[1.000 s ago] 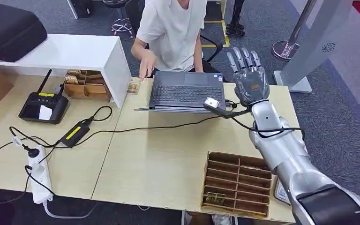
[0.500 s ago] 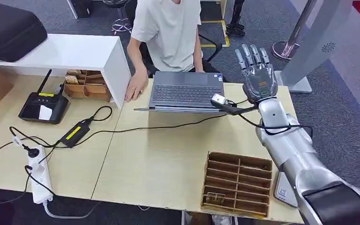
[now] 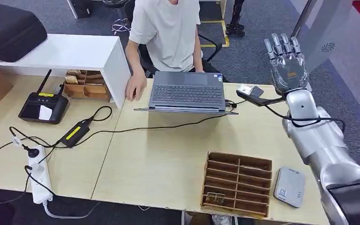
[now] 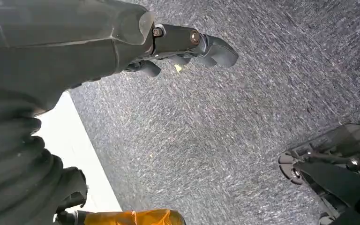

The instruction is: Pass the card to the sensor for recognition and then transmit it.

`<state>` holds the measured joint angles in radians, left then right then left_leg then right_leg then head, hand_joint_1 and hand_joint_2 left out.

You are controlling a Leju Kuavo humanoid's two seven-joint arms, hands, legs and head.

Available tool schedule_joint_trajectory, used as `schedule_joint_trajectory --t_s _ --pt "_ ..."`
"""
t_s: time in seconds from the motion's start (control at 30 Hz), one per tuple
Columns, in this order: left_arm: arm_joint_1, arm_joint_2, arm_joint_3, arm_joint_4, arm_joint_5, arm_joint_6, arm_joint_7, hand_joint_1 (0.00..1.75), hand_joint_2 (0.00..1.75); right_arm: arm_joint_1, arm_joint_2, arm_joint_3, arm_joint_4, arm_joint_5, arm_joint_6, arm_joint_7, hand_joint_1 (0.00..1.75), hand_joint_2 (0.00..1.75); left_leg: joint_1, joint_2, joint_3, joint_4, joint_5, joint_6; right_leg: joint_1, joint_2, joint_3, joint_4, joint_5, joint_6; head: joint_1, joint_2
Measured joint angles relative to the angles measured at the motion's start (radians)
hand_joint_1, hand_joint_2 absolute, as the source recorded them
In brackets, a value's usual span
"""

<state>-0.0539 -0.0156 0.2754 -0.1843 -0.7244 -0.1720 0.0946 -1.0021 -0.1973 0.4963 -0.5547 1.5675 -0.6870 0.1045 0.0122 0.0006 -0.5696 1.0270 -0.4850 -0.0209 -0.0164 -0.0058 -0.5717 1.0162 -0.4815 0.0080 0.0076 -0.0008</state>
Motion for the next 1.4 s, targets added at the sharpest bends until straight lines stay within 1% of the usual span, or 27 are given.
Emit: schedule_joint_trajectory --t_s 0.23,0.37,0.57,0.67,0.77,1.03,1.1,1.2,1.23,1.4 --pt "0.003 0.002 0.011 0.000 0.002 0.000 0.004 0.00 1.75 -0.018 -0.053 -0.007 0.001 0.000 0.010 0.005 0.00 1.75 0.000 0.000 0.000 0.000 0.000 0.000 0.000 0.000 0.000 0.000 0.000 0.000 0.000 0.000" --pt "0.008 0.005 0.021 0.000 0.003 -0.002 0.013 0.00 1.75 -0.029 -0.098 -0.022 0.001 0.000 0.020 0.006 0.00 1.75 0.000 -0.001 -0.001 0.000 0.000 0.000 0.000 -0.001 0.000 0.000 0.000 0.000 0.000 0.000" --pt "0.013 0.011 0.030 0.000 0.003 -0.011 0.016 0.00 1.75 -0.040 -0.177 -0.029 0.002 0.000 0.068 0.028 0.00 1.75 0.000 -0.001 -0.001 0.001 0.000 0.001 0.000 -0.001 0.000 -0.001 0.000 0.000 0.000 0.000" --pt "0.016 0.011 0.035 0.000 0.003 -0.013 0.018 0.00 1.75 -0.040 -0.209 -0.036 0.005 0.000 0.068 0.031 0.00 1.75 0.000 -0.001 -0.001 0.001 0.000 0.001 0.000 -0.001 0.000 -0.001 0.000 0.000 0.000 0.000" --pt "0.015 0.011 0.039 0.000 0.003 -0.013 0.018 0.00 1.75 -0.039 -0.226 -0.042 0.007 0.000 0.068 0.031 0.00 1.75 0.000 0.000 -0.001 0.001 0.000 0.001 0.000 0.000 0.000 -0.001 0.000 0.000 0.000 0.000" --pt "0.015 0.011 0.045 0.000 0.003 -0.013 0.018 0.00 1.75 -0.040 -0.239 -0.042 0.011 0.002 0.069 0.033 0.00 1.75 0.000 0.000 0.000 0.001 0.000 0.001 0.000 0.000 0.000 0.000 0.000 0.000 0.000 0.000" --pt "0.015 0.011 0.047 0.000 0.005 -0.013 0.018 0.00 1.75 -0.039 -0.250 -0.043 0.014 -0.001 0.072 0.042 0.00 1.75 0.000 0.000 0.000 0.001 0.000 0.001 0.000 0.000 -0.001 -0.001 0.000 0.000 0.000 0.000" --pt "0.018 0.011 0.055 0.000 0.011 -0.016 0.018 0.00 1.75 -0.034 -0.289 -0.058 0.020 -0.015 0.072 0.044 0.00 1.75 0.000 -0.003 -0.002 0.001 0.000 0.001 0.000 -0.003 -0.001 -0.001 0.000 0.001 0.000 0.000" --pt "0.018 0.011 0.057 0.000 0.012 -0.016 0.017 0.00 1.75 -0.029 -0.310 -0.068 0.023 -0.018 0.070 0.041 0.00 1.75 0.000 -0.003 -0.001 0.002 0.000 0.001 0.000 -0.003 -0.001 -0.002 0.000 0.001 0.000 0.000" --pt "0.025 0.008 0.087 0.000 0.016 -0.016 0.019 0.00 1.75 0.015 -0.449 -0.139 0.047 -0.027 0.066 0.022 0.00 1.75 -0.001 -0.009 -0.005 0.003 -0.002 0.002 -0.001 -0.008 -0.001 -0.002 -0.001 0.002 0.000 0.000"
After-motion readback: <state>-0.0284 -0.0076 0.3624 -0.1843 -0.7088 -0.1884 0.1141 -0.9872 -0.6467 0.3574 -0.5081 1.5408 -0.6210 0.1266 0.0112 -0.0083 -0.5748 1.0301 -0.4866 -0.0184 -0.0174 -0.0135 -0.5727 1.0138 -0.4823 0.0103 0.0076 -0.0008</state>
